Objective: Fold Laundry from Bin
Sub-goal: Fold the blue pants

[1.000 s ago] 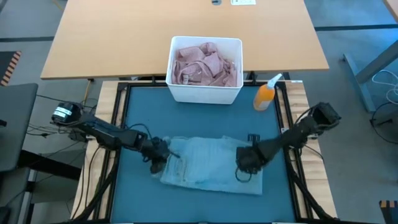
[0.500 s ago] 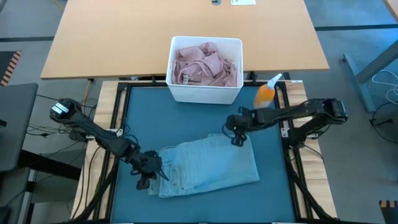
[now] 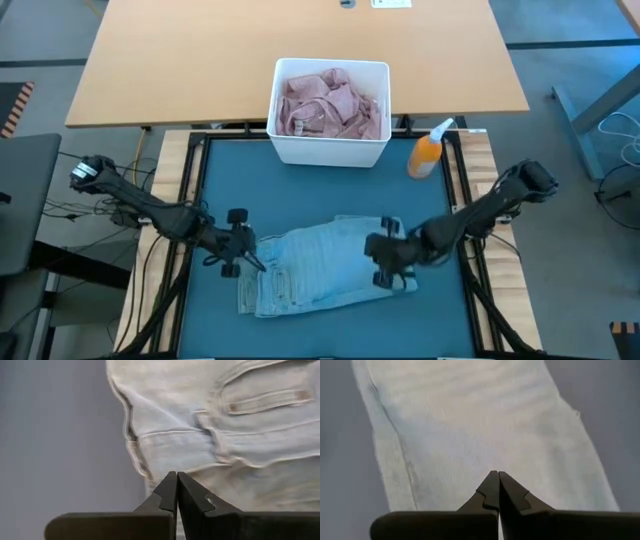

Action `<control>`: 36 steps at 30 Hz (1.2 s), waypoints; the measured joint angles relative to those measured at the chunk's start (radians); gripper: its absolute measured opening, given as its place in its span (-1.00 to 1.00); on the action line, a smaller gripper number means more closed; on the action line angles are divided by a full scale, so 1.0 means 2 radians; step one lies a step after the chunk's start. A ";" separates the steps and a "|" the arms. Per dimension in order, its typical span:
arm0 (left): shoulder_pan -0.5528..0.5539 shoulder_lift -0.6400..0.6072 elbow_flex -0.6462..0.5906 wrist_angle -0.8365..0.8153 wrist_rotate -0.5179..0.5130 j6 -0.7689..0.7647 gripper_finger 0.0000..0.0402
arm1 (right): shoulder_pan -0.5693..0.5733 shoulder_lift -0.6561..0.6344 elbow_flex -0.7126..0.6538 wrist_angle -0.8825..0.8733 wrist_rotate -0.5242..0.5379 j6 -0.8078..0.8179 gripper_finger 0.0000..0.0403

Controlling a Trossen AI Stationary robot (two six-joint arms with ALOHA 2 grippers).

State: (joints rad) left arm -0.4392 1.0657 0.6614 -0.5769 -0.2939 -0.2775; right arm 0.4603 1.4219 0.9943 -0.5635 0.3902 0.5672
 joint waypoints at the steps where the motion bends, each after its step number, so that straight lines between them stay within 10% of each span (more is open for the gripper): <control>1: 0.005 0.003 -0.007 0.014 0.001 0.019 -1.00 | 0.014 0.011 0.000 0.000 0.012 0.014 -0.91; 8: 0.011 0.009 -0.011 0.001 0.032 0.062 -0.73 | 0.069 0.068 0.000 0.001 0.037 0.100 -0.91; 20: 0.006 0.032 -0.012 0.011 0.122 -0.087 -0.15 | 0.066 0.083 0.000 0.001 0.060 0.102 -0.91; 36: 0.016 0.165 -0.011 0.065 0.115 -0.063 -0.25 | 0.113 0.110 -0.004 0.103 0.076 0.114 -0.90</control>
State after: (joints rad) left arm -0.4069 1.3950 0.6403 -0.4464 -0.0648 -0.4035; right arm 0.6868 1.6427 0.9863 -0.3576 0.5421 0.7943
